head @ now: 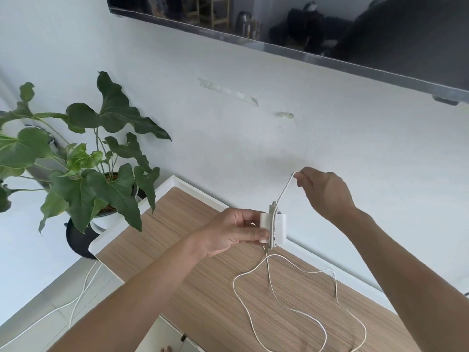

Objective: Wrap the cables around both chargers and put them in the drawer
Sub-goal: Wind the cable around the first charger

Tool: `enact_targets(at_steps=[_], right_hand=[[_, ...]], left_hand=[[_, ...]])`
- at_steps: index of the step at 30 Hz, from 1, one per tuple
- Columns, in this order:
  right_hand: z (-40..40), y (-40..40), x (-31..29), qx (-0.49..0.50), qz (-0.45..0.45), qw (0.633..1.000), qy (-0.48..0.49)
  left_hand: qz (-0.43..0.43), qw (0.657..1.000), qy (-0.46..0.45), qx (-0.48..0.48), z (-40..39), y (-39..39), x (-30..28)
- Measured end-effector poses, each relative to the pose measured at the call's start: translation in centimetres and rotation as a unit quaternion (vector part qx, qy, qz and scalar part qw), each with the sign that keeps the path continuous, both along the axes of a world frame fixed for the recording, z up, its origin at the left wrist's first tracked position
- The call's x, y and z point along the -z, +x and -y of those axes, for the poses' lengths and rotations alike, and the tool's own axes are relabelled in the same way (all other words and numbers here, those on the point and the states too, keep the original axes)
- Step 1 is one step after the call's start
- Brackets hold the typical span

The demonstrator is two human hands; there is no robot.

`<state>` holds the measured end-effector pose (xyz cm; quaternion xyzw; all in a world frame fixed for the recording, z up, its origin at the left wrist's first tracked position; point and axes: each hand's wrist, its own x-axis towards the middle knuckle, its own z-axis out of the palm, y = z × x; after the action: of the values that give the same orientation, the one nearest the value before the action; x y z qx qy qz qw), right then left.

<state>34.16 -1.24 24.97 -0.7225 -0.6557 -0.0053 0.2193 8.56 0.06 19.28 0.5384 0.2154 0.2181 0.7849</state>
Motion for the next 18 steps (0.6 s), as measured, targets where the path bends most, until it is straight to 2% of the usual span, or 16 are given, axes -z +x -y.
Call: enact_targets(at_steps=[7,11,14,18], right_hand=[[0.3,0.0,0.5,0.007,0.014,0.999,-0.043],[1.2,-1.5,1.6,-0.047,-0.032,0.984,-0.169],[1.9,-3.0,2.0,-0.08,-0.026,0.962,-0.26],[2.9,-4.4,1.5,-0.098,-0.041,0.943,-0.317]], left_hand=[[0.05,0.998,-0.025,-0.027,0.2,0.4,-0.3],[0.063,0.997,-0.018,-0.042,-0.4,0.5,-0.8],[0.066,0.996,-0.016,-0.061,-1.0,0.5,-1.2],[0.083,0.992,-0.028,-0.095,-1.6,0.4,-0.8]])
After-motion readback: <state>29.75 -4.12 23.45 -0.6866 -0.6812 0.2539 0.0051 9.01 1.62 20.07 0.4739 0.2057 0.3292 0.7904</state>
